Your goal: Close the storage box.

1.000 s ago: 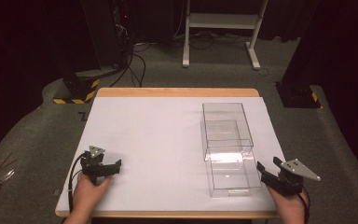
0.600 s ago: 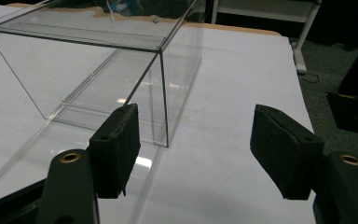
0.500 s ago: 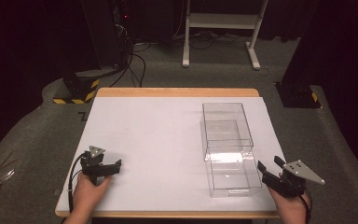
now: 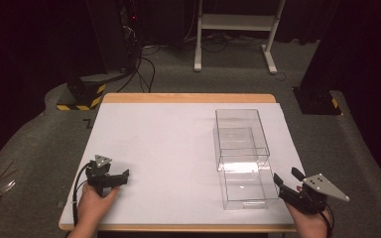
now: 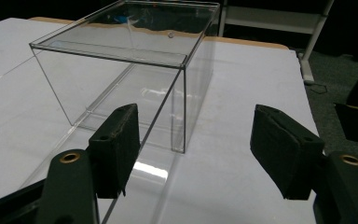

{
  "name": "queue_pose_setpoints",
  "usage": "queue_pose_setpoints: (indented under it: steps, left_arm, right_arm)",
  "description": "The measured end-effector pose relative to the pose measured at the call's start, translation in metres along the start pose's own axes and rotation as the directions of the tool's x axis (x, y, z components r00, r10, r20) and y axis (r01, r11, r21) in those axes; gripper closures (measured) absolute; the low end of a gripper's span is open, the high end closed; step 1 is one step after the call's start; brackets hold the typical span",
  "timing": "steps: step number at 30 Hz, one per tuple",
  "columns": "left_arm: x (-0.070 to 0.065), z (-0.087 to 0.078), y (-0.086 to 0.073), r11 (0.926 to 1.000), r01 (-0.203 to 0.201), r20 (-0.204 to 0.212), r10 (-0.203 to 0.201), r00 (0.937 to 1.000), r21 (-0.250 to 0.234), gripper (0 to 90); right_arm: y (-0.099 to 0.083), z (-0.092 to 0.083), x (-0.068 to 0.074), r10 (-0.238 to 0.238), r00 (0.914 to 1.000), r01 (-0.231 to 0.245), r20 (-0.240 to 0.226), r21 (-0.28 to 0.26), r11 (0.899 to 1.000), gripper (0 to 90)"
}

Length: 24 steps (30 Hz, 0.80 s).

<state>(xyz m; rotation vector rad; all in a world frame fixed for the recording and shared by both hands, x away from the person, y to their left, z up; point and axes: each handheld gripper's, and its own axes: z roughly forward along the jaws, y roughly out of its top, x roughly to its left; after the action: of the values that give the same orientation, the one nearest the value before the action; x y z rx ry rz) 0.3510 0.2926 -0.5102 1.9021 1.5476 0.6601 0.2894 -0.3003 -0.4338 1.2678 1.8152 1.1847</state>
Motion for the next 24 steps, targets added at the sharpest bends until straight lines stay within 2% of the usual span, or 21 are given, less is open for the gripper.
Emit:
queue_pose_setpoints:
  steps: [24]
  left_arm:
    - [0.0, 0.0, 0.0, 1.0, 0.0, 0.0, 0.0, 1.0, 0.0, 3.3]
  right_arm:
    - [-0.007, -0.014, 0.01, 0.002, 0.9991, -0.001, -0.044, 0.01, 1.0, 33.0]
